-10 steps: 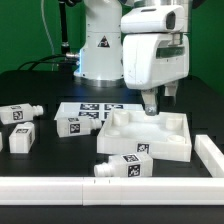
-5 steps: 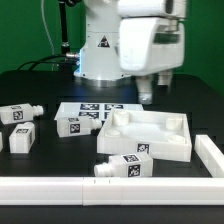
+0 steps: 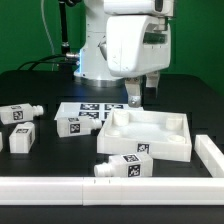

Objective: Assemble one leg

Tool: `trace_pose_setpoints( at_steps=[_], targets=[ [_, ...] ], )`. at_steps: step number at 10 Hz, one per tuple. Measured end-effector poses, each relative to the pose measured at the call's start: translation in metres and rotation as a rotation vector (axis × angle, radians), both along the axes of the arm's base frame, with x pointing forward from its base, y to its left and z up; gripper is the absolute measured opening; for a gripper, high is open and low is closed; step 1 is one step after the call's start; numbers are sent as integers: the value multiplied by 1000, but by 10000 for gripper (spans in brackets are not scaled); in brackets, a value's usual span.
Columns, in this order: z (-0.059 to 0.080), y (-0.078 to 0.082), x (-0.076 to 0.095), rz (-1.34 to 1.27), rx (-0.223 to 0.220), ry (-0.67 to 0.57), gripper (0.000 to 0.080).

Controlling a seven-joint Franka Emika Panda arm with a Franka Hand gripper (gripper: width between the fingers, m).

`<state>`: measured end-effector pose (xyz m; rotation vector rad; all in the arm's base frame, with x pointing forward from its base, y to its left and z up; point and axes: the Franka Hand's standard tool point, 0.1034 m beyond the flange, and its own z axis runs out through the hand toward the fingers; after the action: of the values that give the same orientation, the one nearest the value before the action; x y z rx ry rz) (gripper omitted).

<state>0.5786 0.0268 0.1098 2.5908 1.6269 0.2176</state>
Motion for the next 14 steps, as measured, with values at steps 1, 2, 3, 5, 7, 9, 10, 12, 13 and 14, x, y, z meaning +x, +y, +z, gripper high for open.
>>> trace_pose_setpoints(
  at_steps=[1, 2, 3, 5, 7, 9, 10, 12, 13, 14],
  targets=[
    [0, 0, 0, -1, 0, 0, 650],
    [-1, -4, 2, 23, -7, 2, 650],
    [-5, -15, 14, 60, -19, 11, 650],
    [-23, -24, 48, 120, -27, 8, 650],
    [-56, -23, 45, 117, -14, -11, 650],
    [-64, -28, 42, 97, -5, 7, 650],
    [-64, -27, 42, 97, -5, 5, 650],
    [-65, -23, 41, 157, -24, -43, 650],
    [-68, -21, 35, 205, -37, -46, 650],
    [-69, -18, 34, 236, -47, -51, 650]
  ],
)
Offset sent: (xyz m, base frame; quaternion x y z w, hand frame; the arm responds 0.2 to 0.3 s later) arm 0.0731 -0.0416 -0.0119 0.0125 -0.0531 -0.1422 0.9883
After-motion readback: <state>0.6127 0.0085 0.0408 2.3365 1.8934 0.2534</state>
